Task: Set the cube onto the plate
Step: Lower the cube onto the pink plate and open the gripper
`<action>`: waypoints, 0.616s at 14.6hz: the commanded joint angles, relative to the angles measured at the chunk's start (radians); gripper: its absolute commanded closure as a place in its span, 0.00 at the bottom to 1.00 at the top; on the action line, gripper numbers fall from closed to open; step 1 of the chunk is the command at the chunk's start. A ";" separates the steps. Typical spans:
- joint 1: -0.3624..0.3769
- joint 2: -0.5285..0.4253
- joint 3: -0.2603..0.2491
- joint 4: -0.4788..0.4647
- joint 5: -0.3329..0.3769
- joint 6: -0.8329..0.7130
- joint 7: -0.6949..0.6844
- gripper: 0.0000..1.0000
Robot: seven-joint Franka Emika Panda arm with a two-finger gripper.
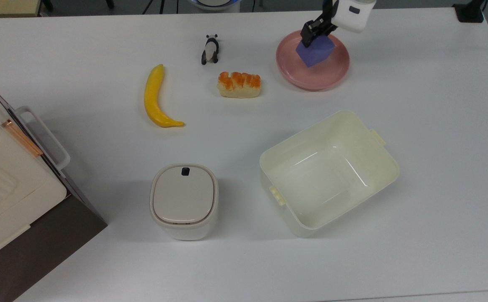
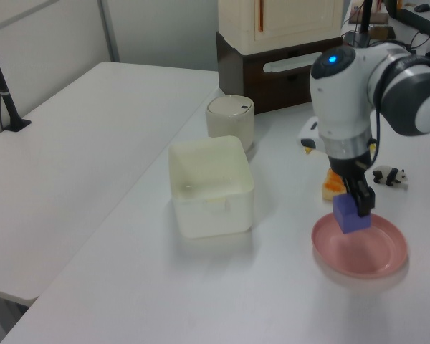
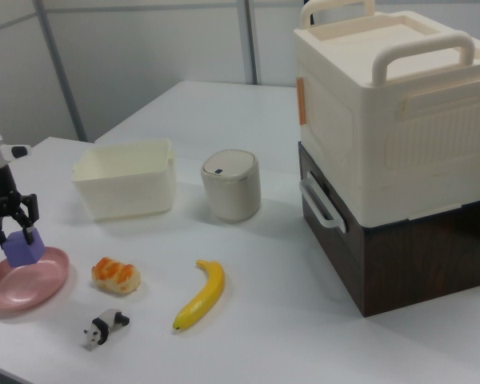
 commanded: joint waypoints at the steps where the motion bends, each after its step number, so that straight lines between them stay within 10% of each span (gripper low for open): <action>1: 0.017 0.000 -0.003 -0.013 -0.001 0.007 0.048 0.02; 9: 0.001 -0.008 -0.009 0.025 -0.002 -0.055 0.059 0.00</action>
